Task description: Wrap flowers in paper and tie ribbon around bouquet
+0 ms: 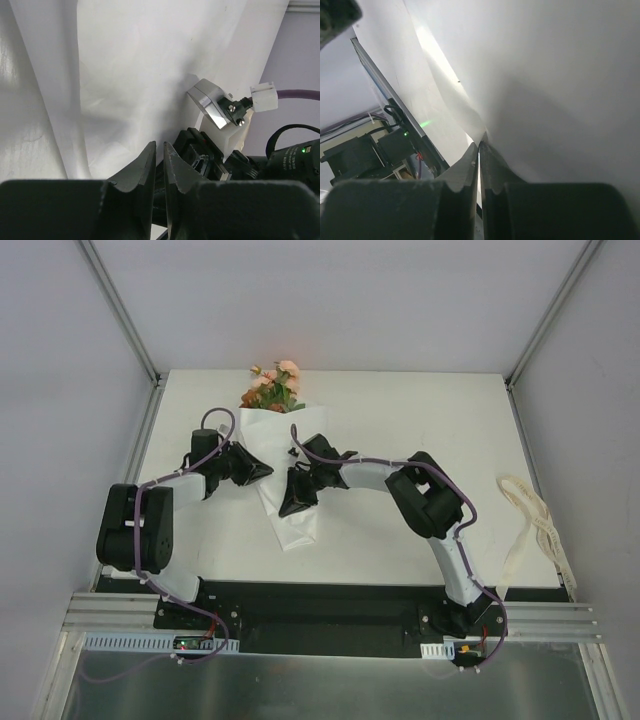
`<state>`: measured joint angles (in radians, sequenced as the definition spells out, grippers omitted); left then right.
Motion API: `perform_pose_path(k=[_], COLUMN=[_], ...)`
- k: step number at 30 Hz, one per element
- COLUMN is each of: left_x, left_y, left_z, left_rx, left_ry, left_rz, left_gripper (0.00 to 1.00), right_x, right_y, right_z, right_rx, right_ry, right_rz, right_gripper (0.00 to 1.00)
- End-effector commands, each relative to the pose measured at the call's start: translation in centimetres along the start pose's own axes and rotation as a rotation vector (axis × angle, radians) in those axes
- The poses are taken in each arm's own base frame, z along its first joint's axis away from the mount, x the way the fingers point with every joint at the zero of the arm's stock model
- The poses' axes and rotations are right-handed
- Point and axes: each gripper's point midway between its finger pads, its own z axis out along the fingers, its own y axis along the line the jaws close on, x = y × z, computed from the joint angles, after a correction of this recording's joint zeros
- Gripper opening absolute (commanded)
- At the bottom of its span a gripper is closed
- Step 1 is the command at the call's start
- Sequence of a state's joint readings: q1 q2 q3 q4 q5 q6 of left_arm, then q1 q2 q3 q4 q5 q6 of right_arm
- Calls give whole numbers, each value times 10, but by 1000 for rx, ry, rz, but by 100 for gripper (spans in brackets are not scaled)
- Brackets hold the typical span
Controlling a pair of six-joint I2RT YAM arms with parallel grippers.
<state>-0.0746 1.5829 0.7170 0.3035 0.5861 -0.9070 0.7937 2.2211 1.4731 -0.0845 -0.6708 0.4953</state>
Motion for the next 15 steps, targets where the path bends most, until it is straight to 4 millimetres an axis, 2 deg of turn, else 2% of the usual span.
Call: perform_pose_path(k=[1, 4, 7, 9, 11, 15], left_x=[-7, -4, 1, 5, 7, 12], left_y=[2, 22, 53, 65, 70, 77], left_z=[7, 16, 19, 19, 16, 12], left_rx=[13, -40, -153, -191, -200, -221], left_ry=[-21, -1, 14, 27, 20, 16], left_rz=[38, 21, 8, -1, -4, -5], left_gripper=[10, 6, 0, 0, 0, 0], right_x=[-1, 8, 10, 11, 12, 2], right_y=[7, -1, 4, 15, 25, 42], right_z=[-2, -5, -13, -22, -33, -58], right_rx=[-3, 23, 9, -10, -51, -106], right_ry=[14, 47, 61, 64, 75, 35], right_rz=[-59, -89, -124, -159, -180, -201], right_gripper=[7, 10, 13, 20, 30, 43])
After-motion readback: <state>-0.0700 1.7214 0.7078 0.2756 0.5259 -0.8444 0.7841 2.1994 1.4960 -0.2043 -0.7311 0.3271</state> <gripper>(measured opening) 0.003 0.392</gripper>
